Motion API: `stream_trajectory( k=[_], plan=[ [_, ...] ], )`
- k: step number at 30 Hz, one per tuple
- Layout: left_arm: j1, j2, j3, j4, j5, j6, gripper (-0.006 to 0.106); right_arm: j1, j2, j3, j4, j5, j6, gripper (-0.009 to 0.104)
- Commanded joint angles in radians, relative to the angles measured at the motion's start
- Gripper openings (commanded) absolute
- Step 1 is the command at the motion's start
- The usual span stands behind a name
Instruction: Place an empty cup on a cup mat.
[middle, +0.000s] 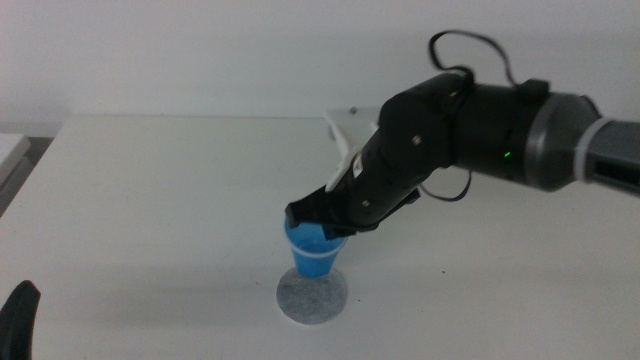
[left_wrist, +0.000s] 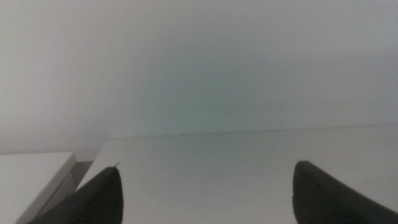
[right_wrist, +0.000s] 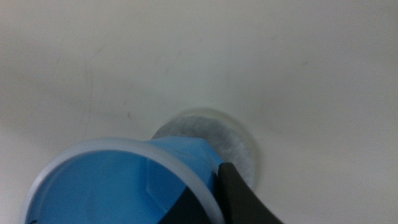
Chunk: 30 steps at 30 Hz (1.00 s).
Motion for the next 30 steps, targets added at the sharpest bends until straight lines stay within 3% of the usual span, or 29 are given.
stream_trajectory(
  k=[1, 21, 30],
  plan=[
    [-0.003, 0.005, 0.000, -0.003, -0.011, -0.002, 0.094, 0.018, 0.011, -0.003, -0.010, -0.008, 0.001, -0.002],
    [-0.003, 0.005, 0.000, -0.003, -0.011, -0.002, 0.094, 0.034, 0.119, -0.003, -0.037, -0.041, 0.019, -0.002],
    [-0.003, 0.005, 0.000, -0.003, -0.011, -0.001, 0.094, 0.034, 0.121, -0.003, -0.037, -0.039, 0.019, 0.018]
  ],
)
